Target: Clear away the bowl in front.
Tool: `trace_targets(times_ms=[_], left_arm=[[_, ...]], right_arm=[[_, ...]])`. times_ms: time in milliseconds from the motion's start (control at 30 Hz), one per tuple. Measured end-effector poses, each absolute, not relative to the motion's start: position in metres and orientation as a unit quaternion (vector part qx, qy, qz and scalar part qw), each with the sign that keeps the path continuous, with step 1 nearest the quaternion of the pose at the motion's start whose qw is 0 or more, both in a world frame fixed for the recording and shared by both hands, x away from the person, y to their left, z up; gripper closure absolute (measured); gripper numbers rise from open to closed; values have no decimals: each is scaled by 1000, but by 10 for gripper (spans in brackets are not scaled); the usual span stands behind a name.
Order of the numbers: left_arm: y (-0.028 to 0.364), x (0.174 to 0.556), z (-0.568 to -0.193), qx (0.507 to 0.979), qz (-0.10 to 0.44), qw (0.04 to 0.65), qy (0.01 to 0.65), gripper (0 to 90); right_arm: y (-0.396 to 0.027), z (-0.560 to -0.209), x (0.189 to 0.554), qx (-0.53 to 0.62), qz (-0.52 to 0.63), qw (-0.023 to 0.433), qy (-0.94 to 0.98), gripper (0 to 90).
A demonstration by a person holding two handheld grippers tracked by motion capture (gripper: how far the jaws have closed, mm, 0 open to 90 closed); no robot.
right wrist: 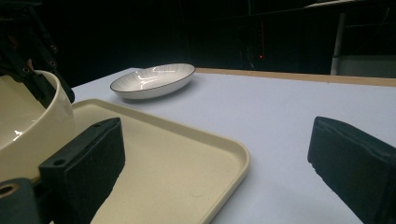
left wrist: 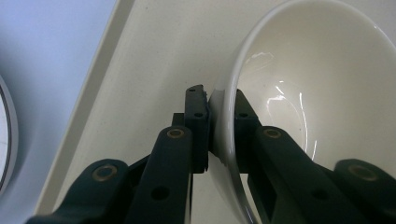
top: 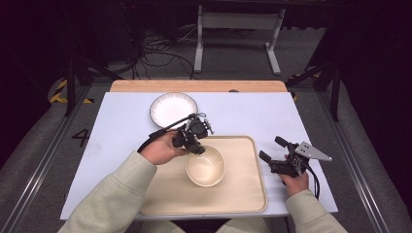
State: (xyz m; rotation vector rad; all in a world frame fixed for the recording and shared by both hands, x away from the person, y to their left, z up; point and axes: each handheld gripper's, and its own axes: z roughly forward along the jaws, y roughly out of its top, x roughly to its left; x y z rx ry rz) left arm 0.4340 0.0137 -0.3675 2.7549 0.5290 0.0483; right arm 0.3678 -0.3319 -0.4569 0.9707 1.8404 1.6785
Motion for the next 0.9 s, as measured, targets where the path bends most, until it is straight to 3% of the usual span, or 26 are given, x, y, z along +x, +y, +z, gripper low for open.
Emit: trace_targets(times_ms=[900], left_arm=[[15,440,-383,968,-10,151,200,829]], right_arm=[[-332,-457,368,353,611,231,670,43]])
